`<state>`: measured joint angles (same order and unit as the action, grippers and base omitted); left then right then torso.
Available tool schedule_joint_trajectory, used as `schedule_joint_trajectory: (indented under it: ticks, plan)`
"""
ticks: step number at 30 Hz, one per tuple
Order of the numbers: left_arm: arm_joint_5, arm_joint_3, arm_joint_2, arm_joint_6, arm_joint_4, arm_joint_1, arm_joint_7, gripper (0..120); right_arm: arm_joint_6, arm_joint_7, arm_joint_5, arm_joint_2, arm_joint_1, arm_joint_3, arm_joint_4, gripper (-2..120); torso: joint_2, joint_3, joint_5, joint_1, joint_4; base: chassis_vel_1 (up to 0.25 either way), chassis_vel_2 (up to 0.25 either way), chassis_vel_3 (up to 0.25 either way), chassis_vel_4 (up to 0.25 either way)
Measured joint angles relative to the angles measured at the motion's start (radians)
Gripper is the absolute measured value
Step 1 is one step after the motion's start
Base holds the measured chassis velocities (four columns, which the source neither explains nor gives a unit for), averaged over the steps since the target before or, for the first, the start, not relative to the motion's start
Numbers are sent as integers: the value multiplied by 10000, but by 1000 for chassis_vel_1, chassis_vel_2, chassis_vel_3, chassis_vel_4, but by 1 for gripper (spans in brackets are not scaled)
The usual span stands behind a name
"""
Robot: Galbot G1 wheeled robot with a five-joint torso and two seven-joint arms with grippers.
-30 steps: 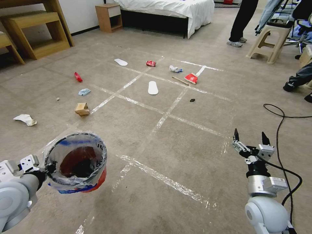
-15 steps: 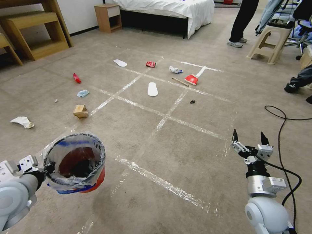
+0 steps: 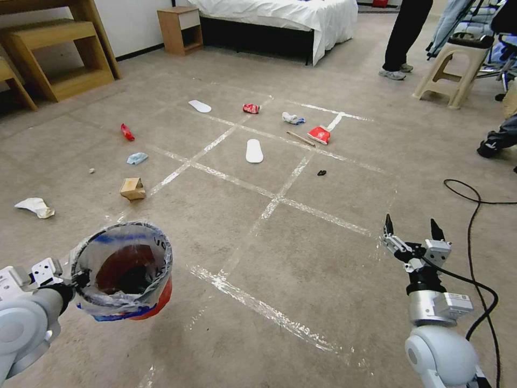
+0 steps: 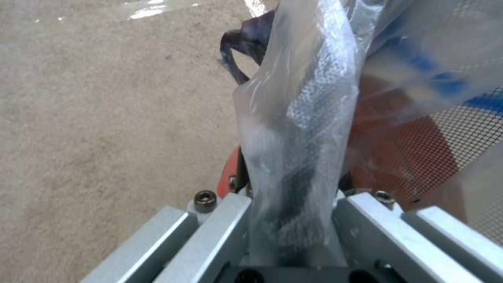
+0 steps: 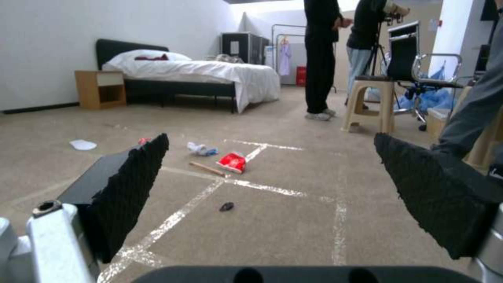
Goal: Pick up the trash bin and place the garbage on the floor into it.
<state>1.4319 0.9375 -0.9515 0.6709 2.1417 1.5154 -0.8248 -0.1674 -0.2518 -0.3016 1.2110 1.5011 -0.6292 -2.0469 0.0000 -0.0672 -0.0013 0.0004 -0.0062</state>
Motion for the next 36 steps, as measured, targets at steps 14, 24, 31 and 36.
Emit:
schedule_joint_trajectory:
  ticks: [14, 24, 31, 36]
  plan:
    - [-236, -18, 50, -67, -227, -38, 195, 1, 16, 10, 119, -11, -10, 58, 35, 100, 0, 0, 0, 0, -1, -72, 62, 65, -59]
    - [-335, -16, 39, -90, -350, -55, 238, 1, -45, 119, 7, -123, -26, 128, 33, 100, 0, 0, 0, 0, 0, -87, 94, 94, -96]
    - [-390, -77, 73, -121, -413, -98, 273, 1, -82, 183, -17, -204, -34, 173, 35, 100, 0, 0, 0, 0, 0, -74, 70, 70, -72]
    - [-407, -118, 128, -127, -465, -133, 291, 1, -95, 225, 37, -238, -30, 220, 45, 100, 0, 0, 0, 0, 0, -51, 58, 56, -70]
